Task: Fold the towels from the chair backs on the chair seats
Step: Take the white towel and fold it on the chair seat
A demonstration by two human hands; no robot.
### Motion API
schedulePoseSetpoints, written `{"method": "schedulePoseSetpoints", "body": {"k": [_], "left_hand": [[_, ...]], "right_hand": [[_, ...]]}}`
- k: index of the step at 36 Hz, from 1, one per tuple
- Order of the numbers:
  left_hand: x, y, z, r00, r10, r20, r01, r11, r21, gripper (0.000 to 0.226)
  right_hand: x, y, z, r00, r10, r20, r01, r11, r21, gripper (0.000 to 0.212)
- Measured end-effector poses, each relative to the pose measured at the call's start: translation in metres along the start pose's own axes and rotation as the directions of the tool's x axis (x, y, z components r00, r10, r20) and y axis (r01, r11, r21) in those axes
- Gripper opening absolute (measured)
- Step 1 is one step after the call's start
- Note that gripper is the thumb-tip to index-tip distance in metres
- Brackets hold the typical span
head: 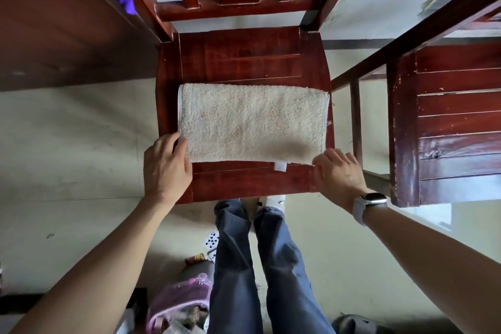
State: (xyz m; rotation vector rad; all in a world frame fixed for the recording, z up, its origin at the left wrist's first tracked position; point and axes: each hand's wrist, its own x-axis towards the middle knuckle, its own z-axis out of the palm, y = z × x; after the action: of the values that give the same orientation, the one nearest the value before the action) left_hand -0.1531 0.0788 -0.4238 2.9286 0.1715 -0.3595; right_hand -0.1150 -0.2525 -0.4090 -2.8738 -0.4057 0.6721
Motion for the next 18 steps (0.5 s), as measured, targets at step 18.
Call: {"method": "schedulePoseSetpoints", "body": {"k": [18], "left_hand": [[0.103, 0.052, 0.051, 0.993, 0.122, 0.000, -0.122, 0.992, 0.034, 0.052]], "right_hand": [[0.122, -0.055, 0.040, 0.982, -0.119, -0.145, 0.111, 0.992, -0.063, 0.051]]}}
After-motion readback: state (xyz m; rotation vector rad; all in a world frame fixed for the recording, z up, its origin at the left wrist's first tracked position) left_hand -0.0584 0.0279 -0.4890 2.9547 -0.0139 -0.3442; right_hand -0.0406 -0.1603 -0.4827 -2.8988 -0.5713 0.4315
